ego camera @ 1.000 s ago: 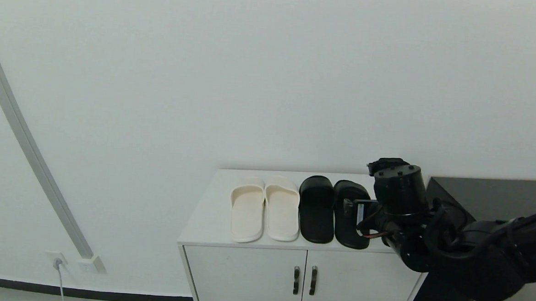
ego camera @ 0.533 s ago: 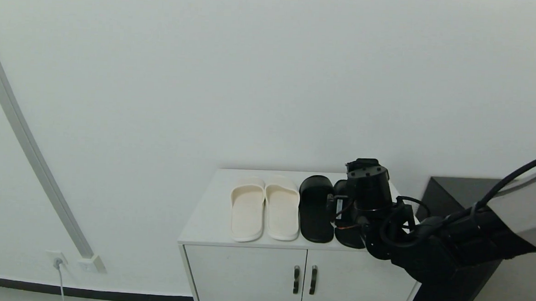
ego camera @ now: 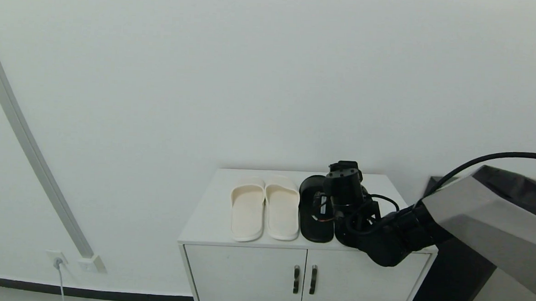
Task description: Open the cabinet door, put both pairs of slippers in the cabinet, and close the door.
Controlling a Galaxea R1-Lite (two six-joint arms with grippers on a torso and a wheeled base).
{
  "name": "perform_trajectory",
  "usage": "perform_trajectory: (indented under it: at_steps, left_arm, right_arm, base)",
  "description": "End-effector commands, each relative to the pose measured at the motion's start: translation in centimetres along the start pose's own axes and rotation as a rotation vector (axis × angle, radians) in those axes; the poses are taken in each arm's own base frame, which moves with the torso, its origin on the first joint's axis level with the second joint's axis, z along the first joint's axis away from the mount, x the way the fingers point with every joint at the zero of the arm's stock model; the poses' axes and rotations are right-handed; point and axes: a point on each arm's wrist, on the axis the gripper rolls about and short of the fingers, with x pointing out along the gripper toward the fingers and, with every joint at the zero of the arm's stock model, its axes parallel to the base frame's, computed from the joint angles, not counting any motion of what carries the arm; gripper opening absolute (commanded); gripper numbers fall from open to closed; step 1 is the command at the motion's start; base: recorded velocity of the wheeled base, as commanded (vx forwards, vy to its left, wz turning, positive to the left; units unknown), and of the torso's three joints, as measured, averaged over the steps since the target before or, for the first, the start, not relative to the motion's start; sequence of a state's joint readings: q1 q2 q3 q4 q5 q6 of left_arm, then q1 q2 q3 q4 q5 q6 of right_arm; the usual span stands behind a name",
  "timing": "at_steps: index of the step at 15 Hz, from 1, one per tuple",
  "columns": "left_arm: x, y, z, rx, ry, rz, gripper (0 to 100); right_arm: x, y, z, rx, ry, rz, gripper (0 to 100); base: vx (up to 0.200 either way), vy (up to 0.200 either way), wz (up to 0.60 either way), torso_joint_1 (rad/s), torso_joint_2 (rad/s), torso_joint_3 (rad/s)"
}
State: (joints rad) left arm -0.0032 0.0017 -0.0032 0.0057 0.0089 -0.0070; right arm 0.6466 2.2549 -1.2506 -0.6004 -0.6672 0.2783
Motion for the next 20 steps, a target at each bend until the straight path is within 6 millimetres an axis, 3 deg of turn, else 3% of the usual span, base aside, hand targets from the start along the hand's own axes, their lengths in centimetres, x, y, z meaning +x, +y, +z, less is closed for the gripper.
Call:
perform_trajectory:
  at_steps: [1,9,14,15,20]
  left_arm:
    - [0.0,0.0,0.0,-0.002,0.002,0.000,0]
    - [0.0,0.0,0.0,-0.004,0.002,0.000,0]
    - [0.0,0.0,0.0,-0.004,0.002,0.000,0]
    - [0.0,0.0,0.0,-0.004,0.002,0.000,0]
    - [0.0,0.0,0.0,-0.004,0.002,0.002,0]
  right_arm:
    - [1.6,0.1,-0.8,0.003,0.006,-0.017,100]
    - [4.2,0.6,-1.4,0.041,-0.031,-0.029,100]
    - [4.8,0.6,-1.5,0.044,-0.038,-0.044,100]
    - [4.8,0.6,-1.5,0.044,-0.039,-0.047,0]
    - [4.9,0.4,-1.6,0.038,-0.036,-0.057,0]
  base:
    - [0.000,0.000,0.00,0.000,0.00,0.000]
    - [0.000,0.000,0.00,0.000,0.00,0.000]
    - [0.000,0.000,0.00,0.000,0.00,0.000]
    - [0.000,0.000,0.00,0.000,0.00,0.000]
    - [0.000,0.000,0.00,0.000,0.00,0.000]
